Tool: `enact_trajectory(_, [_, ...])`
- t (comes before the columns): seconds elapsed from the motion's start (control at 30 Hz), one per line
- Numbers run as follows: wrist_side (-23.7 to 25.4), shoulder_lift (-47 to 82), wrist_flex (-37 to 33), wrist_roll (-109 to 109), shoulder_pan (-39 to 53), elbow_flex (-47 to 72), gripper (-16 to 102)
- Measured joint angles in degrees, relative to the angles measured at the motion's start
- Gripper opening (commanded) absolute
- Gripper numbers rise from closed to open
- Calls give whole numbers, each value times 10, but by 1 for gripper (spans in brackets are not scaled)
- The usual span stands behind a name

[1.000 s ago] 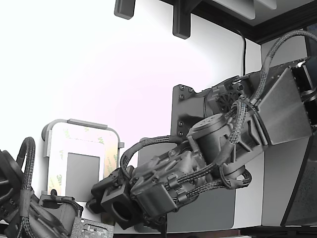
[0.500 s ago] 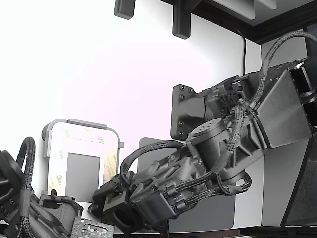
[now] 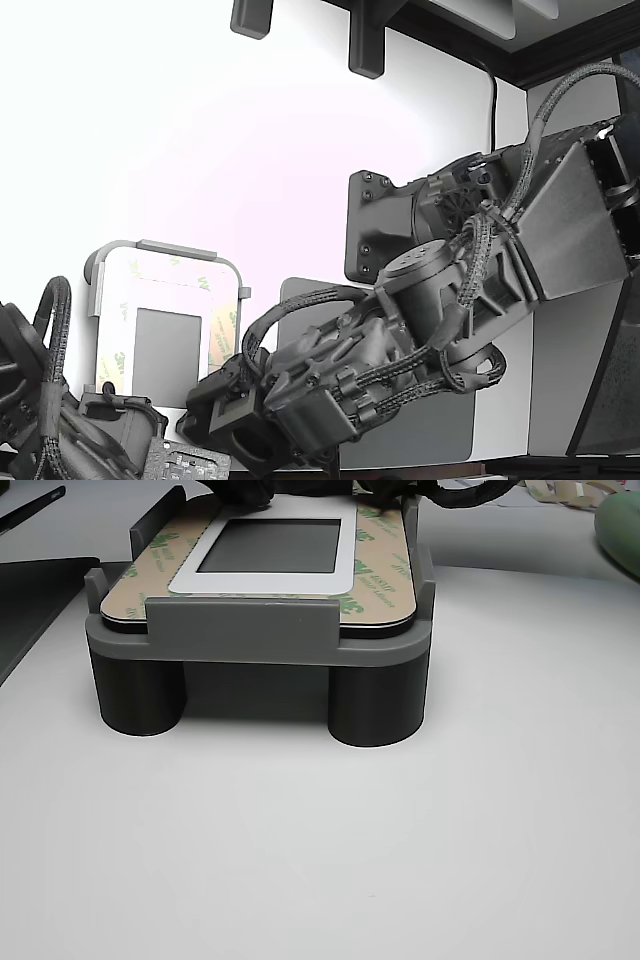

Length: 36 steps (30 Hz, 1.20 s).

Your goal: Peel off protective film from adhesive tape.

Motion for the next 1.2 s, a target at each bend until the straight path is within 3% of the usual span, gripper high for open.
enact_trajectory(1.2, [2, 0, -12, -4, 9, 5, -11])
